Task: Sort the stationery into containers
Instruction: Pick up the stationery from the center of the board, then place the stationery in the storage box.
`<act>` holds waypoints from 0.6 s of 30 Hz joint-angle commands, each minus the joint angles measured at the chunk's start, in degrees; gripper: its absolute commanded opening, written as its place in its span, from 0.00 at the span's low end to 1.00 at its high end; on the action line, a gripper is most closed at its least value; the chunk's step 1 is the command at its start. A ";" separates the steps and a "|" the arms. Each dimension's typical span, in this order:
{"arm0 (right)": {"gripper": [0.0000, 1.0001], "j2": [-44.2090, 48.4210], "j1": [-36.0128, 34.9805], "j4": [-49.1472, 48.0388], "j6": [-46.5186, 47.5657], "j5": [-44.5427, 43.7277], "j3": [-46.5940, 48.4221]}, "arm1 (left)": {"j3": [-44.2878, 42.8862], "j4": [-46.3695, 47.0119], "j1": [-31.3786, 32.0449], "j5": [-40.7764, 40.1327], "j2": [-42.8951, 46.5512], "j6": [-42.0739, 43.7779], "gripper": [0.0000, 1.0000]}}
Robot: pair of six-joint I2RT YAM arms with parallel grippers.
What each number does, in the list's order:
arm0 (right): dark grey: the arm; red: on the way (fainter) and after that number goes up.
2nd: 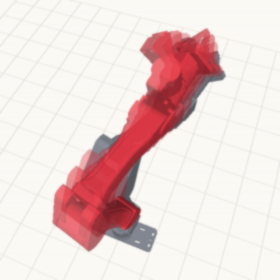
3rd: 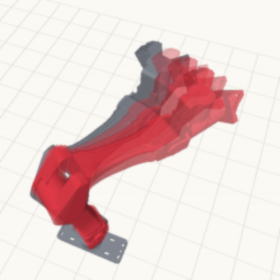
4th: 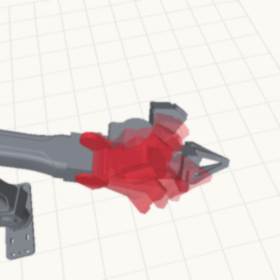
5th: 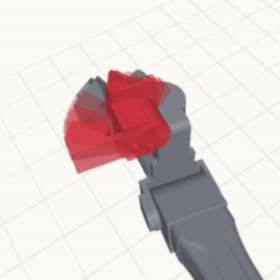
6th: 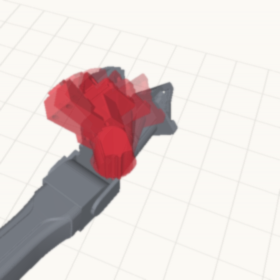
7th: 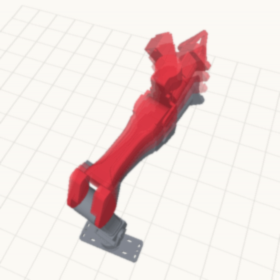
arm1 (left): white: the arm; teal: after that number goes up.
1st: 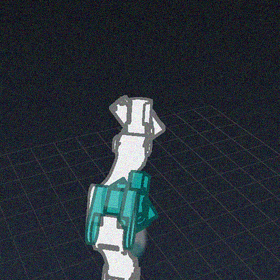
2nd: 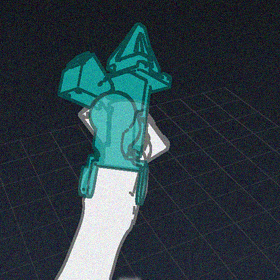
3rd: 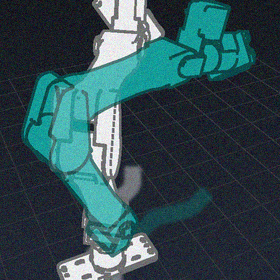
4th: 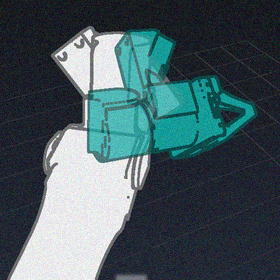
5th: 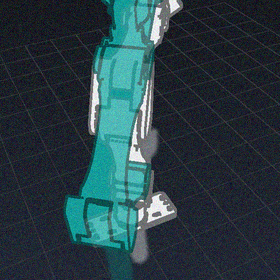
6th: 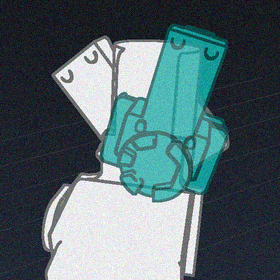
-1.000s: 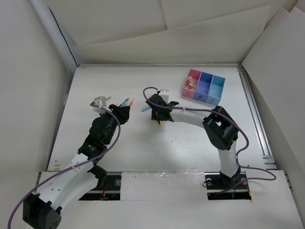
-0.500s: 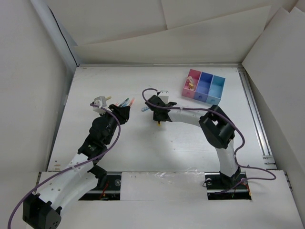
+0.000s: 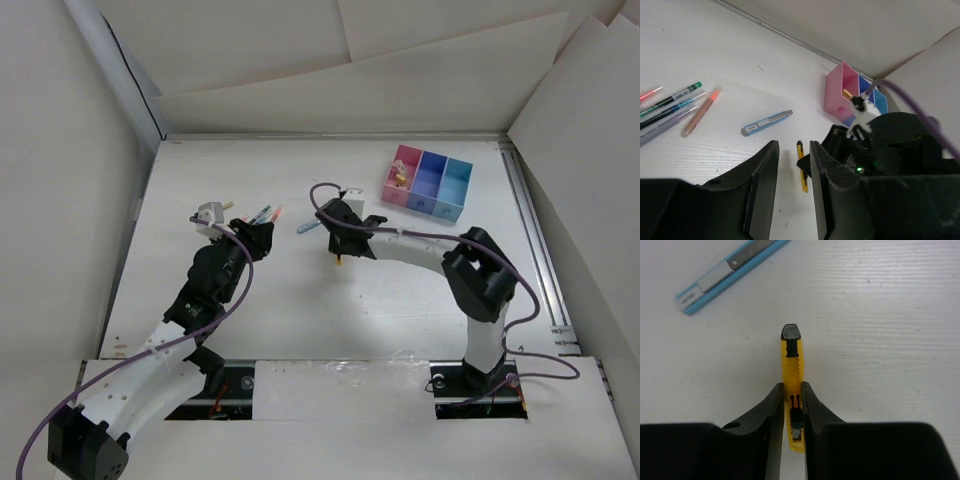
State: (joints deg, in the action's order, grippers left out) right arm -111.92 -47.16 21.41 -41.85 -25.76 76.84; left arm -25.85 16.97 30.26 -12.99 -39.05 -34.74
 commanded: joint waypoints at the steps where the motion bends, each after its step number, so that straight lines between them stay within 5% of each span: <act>1: 0.00 9.51 1.71 -4.53 -0.43 1.41 -0.98 | -0.17 2.89 -0.11 0.87 -0.41 0.82 0.28; 11: 0.00 24.19 18.21 -6.82 1.15 6.60 -4.59 | -0.17 4.47 -0.11 2.53 -3.22 0.82 0.28; 18: 0.00 19.57 29.83 -6.82 1.77 6.07 -0.12 | -0.70 6.14 -0.11 5.35 -6.30 1.34 0.28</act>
State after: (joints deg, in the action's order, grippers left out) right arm -89.52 -19.97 15.90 -40.77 -19.94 73.52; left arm -25.85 19.11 30.26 -9.63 -44.47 -34.46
